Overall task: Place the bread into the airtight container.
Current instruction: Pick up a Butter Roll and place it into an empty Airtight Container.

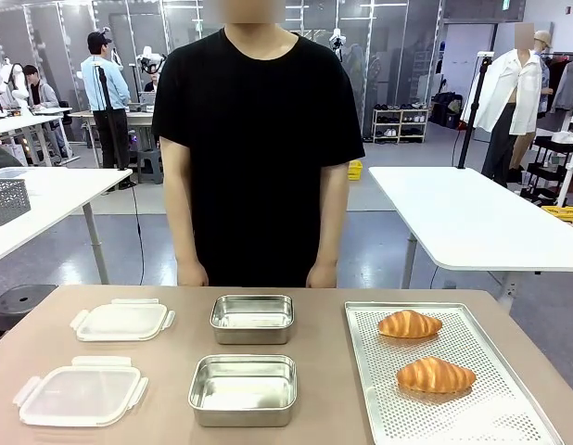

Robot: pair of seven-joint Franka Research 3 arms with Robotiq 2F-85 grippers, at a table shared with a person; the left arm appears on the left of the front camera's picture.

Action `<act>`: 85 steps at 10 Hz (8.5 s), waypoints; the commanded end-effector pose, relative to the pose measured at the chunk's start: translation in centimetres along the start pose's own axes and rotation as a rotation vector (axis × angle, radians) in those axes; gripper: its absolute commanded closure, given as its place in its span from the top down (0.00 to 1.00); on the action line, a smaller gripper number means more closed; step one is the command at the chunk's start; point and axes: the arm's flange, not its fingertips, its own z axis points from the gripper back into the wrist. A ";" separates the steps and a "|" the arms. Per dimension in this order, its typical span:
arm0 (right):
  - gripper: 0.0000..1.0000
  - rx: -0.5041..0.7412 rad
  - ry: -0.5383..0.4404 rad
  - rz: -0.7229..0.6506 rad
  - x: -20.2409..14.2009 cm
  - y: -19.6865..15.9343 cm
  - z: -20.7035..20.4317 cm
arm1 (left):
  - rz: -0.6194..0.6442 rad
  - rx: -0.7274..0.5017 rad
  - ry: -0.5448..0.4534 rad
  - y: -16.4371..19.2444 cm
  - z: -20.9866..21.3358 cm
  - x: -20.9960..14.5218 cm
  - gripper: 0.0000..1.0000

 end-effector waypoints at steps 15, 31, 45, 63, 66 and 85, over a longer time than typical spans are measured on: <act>1.00 0.496 0.273 0.686 0.1 11.1 -32.7 | -0.001 0.000 0.001 0.1 0.0 0.1 1.00; 1.00 0.463 0.298 0.681 -7.5 12.0 -50.6 | -0.001 0.000 0.001 0.1 0.0 0.1 1.00; 0.52 0.555 0.336 0.624 -8.2 12.6 -52.5 | -0.001 0.000 0.001 0.1 0.0 0.1 1.00; 0.52 0.536 0.282 0.639 16.3 36.3 -40.6 | -0.001 0.000 0.001 0.1 0.0 0.1 1.00; 0.52 0.515 0.240 0.660 17.3 39.1 -43.0 | -0.001 0.000 0.001 0.1 0.0 0.1 1.00; 1.00 0.580 0.288 0.668 16.7 38.3 -48.5 | -0.001 0.000 0.001 0.1 0.0 0.1 1.00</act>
